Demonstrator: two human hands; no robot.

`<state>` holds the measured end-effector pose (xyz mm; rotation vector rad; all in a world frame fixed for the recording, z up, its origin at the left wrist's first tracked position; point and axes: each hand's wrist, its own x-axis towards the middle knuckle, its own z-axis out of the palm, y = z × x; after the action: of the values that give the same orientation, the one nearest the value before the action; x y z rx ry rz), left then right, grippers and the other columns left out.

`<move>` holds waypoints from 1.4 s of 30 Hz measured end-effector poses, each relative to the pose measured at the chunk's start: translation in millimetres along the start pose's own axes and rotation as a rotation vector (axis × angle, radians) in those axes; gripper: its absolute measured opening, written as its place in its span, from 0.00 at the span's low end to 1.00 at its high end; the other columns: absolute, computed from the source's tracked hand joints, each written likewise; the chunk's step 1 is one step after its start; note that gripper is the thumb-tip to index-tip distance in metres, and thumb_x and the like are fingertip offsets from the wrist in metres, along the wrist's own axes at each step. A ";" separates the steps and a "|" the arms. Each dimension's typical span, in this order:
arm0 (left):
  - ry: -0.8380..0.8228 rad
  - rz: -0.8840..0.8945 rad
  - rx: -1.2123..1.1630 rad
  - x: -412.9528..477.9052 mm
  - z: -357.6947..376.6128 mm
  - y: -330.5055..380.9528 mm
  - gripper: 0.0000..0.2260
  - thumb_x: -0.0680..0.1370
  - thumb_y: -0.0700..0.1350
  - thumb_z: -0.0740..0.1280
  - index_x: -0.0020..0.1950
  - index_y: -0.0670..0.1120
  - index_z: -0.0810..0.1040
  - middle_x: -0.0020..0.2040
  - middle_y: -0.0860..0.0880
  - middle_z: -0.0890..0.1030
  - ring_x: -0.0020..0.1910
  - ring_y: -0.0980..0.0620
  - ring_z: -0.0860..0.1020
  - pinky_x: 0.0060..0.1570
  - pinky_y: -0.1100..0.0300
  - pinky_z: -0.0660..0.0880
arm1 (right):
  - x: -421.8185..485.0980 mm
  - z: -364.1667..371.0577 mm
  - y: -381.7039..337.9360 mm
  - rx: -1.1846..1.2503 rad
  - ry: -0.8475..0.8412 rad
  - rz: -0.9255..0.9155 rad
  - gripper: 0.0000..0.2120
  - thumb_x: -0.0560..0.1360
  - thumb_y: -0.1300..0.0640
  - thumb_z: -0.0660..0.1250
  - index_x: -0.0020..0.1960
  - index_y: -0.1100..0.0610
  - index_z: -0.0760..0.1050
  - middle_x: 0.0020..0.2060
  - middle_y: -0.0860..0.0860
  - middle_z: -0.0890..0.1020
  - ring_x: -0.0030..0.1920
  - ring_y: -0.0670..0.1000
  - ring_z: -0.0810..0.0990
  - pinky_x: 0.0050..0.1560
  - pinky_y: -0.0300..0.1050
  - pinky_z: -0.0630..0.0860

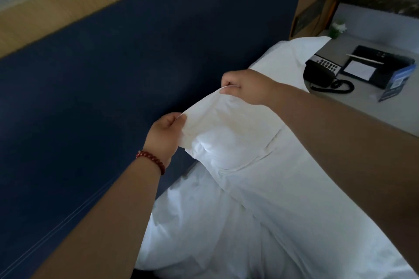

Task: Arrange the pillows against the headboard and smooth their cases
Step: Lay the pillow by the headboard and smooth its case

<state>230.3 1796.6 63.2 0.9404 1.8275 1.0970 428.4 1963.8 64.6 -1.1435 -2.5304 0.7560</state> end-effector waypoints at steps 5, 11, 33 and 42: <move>-0.033 -0.003 0.038 -4.4 -2.4 -10.0 0.04 0.78 0.47 0.69 0.50 0.51 0.83 0.47 0.53 0.86 0.48 0.55 0.83 0.49 0.61 0.78 | 18.5 -4.8 -6.1 0.047 -0.040 0.018 0.10 0.80 0.50 0.65 0.44 0.56 0.74 0.37 0.47 0.75 0.35 0.46 0.71 0.38 0.41 0.69; 0.067 -0.245 -0.576 -8.9 0.1 -15.5 0.07 0.81 0.44 0.65 0.55 0.43 0.80 0.51 0.46 0.85 0.52 0.48 0.84 0.54 0.50 0.80 | 26.1 5.7 -3.5 0.012 -0.139 0.005 0.12 0.77 0.47 0.68 0.44 0.56 0.77 0.36 0.47 0.76 0.35 0.46 0.72 0.37 0.41 0.68; 0.172 -0.633 -0.743 -4.5 3.0 -28.5 0.09 0.77 0.45 0.72 0.56 0.45 0.80 0.52 0.46 0.84 0.50 0.47 0.83 0.47 0.50 0.81 | 29.2 22.0 -8.1 -0.435 0.095 0.159 0.16 0.74 0.36 0.65 0.42 0.49 0.74 0.41 0.48 0.80 0.49 0.53 0.77 0.57 0.50 0.65; 0.238 -0.505 -0.708 -22.6 5.8 -35.5 0.11 0.78 0.45 0.70 0.58 0.44 0.79 0.52 0.46 0.85 0.50 0.48 0.84 0.56 0.51 0.79 | 6.1 16.6 30.2 -0.279 0.232 0.027 0.21 0.72 0.36 0.67 0.59 0.47 0.79 0.58 0.45 0.78 0.64 0.52 0.72 0.73 0.56 0.55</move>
<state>238.0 1766.3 34.5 -0.0646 1.5366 1.4050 435.9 1979.4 34.2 -1.2698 -2.4782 0.2592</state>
